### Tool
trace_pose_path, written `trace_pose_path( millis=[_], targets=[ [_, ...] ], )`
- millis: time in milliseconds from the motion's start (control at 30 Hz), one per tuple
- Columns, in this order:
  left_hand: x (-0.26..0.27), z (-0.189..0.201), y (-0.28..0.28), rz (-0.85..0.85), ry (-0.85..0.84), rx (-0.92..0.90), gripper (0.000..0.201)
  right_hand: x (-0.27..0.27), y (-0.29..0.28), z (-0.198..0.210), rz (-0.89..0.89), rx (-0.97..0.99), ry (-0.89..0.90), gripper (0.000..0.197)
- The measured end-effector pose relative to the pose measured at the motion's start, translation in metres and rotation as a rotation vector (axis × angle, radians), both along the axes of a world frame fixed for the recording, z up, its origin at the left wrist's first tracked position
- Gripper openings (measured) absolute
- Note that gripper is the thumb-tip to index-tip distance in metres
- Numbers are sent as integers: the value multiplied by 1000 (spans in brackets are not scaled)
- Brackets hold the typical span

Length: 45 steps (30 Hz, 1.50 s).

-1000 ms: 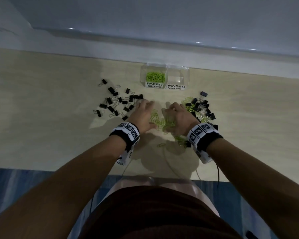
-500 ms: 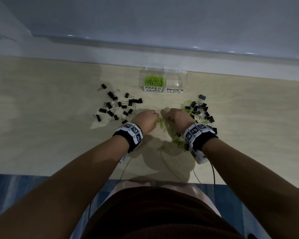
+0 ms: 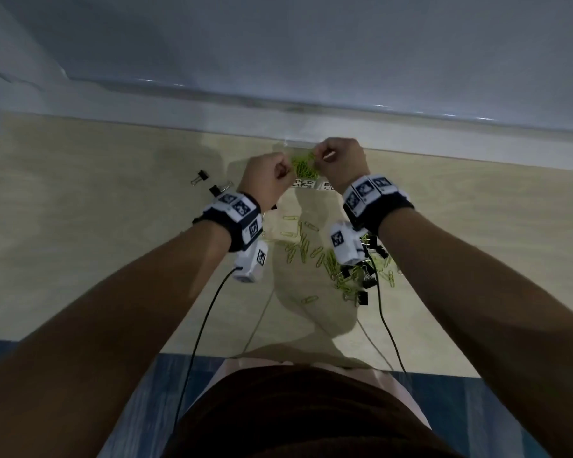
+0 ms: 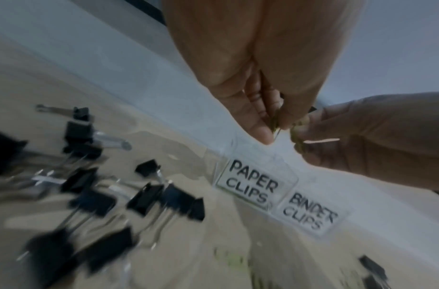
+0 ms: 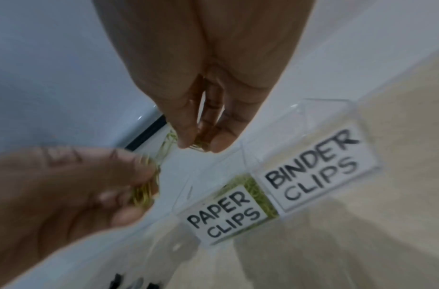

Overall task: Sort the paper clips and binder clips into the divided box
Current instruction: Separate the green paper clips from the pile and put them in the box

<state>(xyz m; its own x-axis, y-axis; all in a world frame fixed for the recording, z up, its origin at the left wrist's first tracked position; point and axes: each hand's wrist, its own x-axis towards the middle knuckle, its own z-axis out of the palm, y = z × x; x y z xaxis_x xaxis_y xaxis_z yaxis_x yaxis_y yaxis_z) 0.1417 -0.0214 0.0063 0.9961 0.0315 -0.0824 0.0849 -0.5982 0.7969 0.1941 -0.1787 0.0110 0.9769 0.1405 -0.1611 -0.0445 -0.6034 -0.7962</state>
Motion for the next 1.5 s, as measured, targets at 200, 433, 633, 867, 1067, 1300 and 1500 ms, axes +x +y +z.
trace_pose_path(
  millis=[200, 433, 633, 867, 1067, 1300, 1500],
  targets=[
    [44, 2, -9, -2, -28, 157, 9, 14, 11, -5, 115, -301, -17, 24],
    [23, -13, -14, -300, -36, 404, 30, -50, -23, -19, 399, -437, 33, 26],
    [-36, -41, 0, -554, 95, 490, 34, -91, -8, -22, 687, -638, 23, 50],
    [-89, -54, 10, -606, 156, 547, 44, -117, -29, -42, 836, -696, -17, 70],
    [-106, -55, 11, -392, 217, 500, 68, -116, -41, -46, 706, -625, -18, 62],
    [-109, -61, -13, -266, 297, 448, 70, -120, -23, -44, 644, -637, 67, 63],
    [-97, -61, -27, -274, 224, 359, 33, -121, -23, -41, 579, -560, 63, 25]
  ],
)
